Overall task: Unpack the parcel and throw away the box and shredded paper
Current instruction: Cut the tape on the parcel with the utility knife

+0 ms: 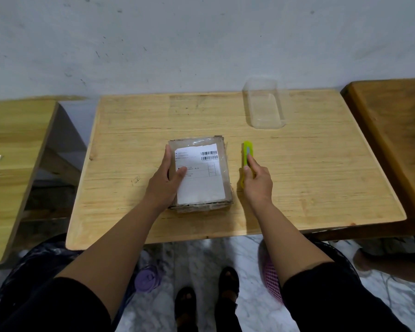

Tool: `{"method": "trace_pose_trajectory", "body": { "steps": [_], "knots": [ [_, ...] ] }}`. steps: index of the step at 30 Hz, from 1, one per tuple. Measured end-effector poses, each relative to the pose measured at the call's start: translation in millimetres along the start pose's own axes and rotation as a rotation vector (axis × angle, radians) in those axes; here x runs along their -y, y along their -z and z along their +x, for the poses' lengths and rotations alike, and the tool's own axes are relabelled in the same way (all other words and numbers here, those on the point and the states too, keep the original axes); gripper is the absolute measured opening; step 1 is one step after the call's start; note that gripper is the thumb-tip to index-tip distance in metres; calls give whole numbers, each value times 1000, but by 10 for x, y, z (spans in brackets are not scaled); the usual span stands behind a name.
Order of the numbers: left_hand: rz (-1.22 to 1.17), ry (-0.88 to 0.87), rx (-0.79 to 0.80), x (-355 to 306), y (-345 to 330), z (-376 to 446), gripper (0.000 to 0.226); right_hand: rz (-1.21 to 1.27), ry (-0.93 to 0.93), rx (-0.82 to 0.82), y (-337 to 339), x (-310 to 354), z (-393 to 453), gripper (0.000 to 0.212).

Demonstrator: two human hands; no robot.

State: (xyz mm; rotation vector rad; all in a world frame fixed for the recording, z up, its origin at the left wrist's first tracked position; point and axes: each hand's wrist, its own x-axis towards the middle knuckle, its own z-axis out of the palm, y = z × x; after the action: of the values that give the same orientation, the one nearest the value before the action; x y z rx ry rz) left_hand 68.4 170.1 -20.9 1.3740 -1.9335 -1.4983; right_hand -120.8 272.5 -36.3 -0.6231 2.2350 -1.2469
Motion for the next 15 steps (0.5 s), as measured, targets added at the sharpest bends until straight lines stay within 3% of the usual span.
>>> {"method": "trace_pose_trajectory", "body": {
  "steps": [10, 15],
  "knots": [
    [-9, 5, -1, -24, -3, -14, 70, -252, 87, 31, -45, -8, 9, 47],
    [-15, 14, -4, -13, -3, -12, 70, -217, 78, -65, 4, -88, 2, 40]
  ]
}}
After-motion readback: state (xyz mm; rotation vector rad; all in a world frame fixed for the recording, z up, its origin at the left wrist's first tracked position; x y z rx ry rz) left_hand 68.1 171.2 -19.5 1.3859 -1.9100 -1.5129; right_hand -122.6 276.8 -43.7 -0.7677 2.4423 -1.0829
